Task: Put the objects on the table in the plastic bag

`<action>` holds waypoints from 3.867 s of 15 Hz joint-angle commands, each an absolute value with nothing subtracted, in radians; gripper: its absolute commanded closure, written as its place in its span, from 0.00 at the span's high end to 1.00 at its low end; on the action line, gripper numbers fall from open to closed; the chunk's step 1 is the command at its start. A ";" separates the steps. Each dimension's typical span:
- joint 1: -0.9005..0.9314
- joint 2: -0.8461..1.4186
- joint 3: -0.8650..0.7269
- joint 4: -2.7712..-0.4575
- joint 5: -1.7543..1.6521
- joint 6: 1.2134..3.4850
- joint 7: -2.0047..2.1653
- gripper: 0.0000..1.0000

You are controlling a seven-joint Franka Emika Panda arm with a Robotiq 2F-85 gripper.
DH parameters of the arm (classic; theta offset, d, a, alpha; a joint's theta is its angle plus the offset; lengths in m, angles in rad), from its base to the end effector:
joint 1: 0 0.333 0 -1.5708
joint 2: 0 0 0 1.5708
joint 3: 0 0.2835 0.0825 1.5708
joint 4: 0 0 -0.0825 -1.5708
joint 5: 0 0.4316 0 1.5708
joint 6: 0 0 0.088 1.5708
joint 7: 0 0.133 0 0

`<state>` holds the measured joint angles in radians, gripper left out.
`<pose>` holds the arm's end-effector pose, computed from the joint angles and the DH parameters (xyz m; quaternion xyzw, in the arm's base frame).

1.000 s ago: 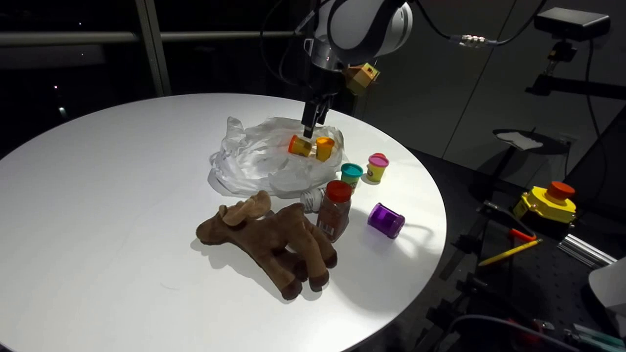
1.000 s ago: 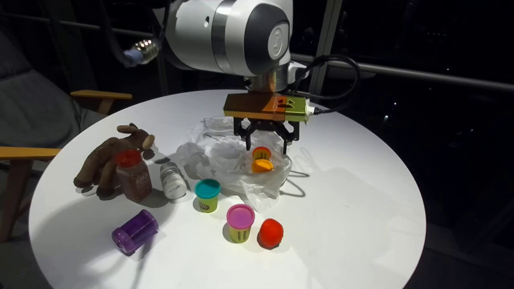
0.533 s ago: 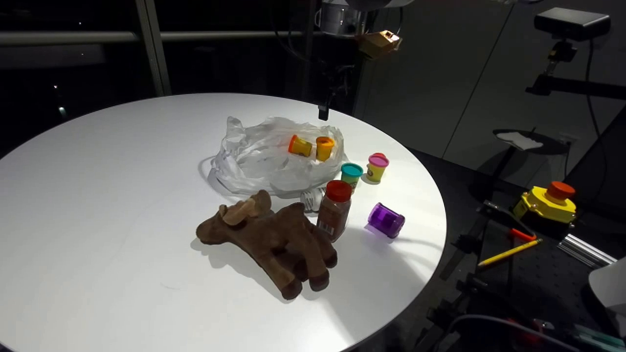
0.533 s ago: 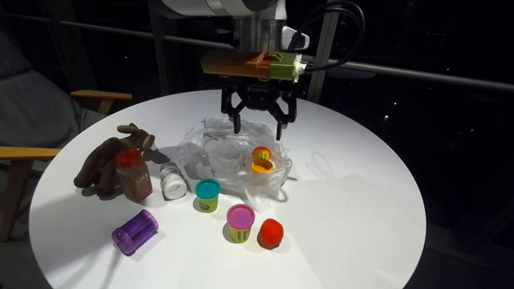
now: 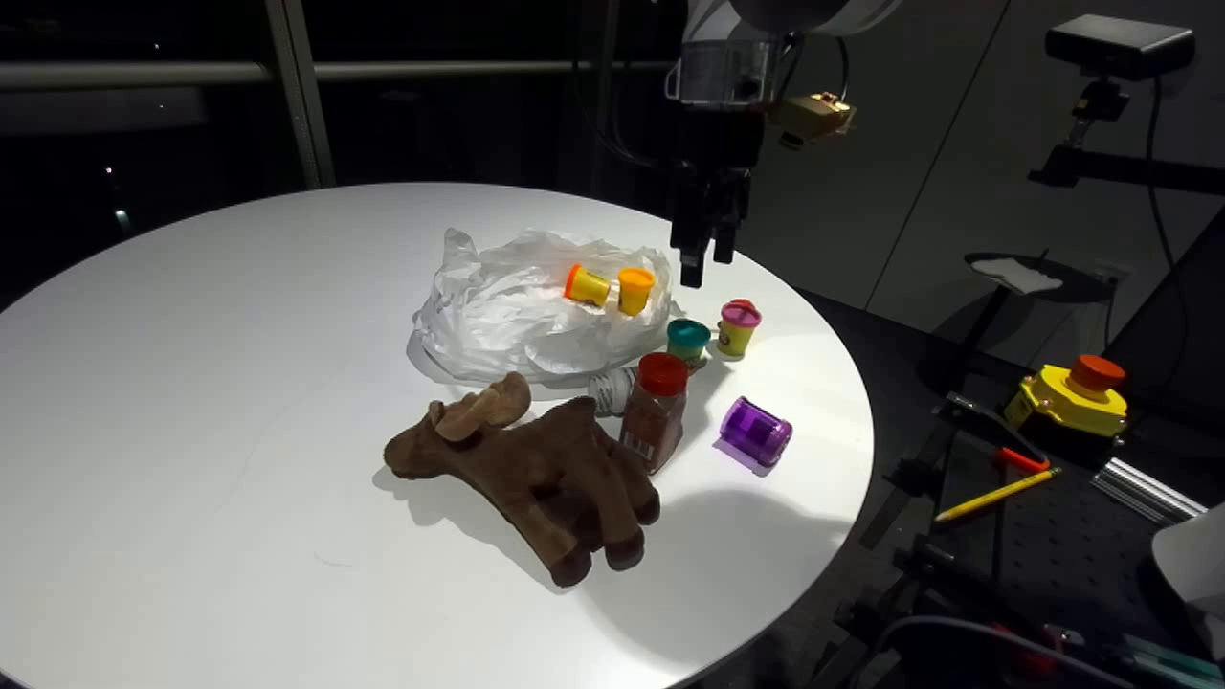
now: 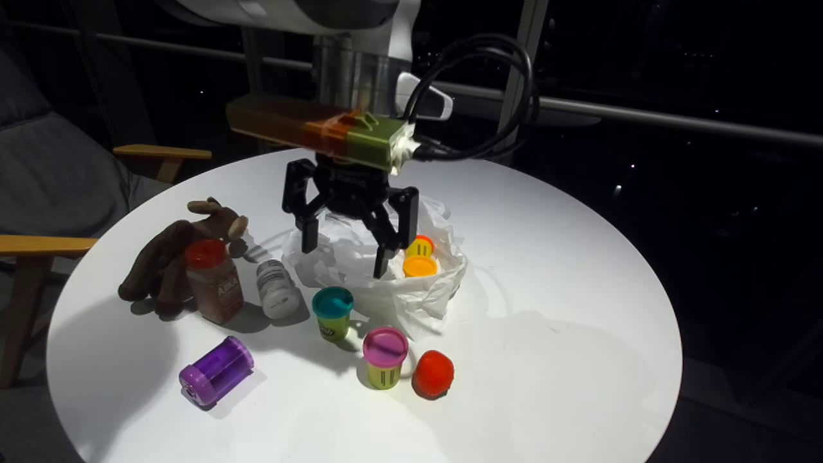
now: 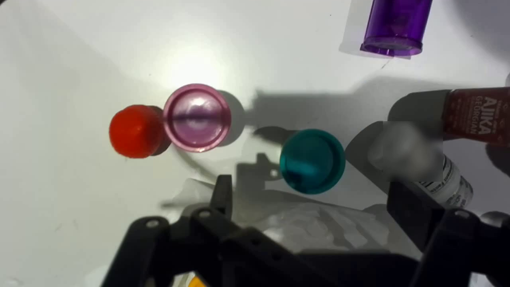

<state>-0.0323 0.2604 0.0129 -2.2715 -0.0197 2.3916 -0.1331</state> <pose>0.5359 -0.0105 0.1351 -0.9955 -0.0642 0.0702 0.0008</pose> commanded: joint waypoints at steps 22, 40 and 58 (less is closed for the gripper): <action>-0.061 0.372 0.060 -2.417 0.000 2.844 -0.318 0.73; 0.040 0.292 0.022 -2.150 -0.170 2.507 -0.192 0.23; -0.062 0.449 0.085 -2.128 -0.042 2.667 -0.305 0.23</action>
<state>-0.0513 0.4489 0.0697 -2.1389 -0.0549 2.6195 -0.2780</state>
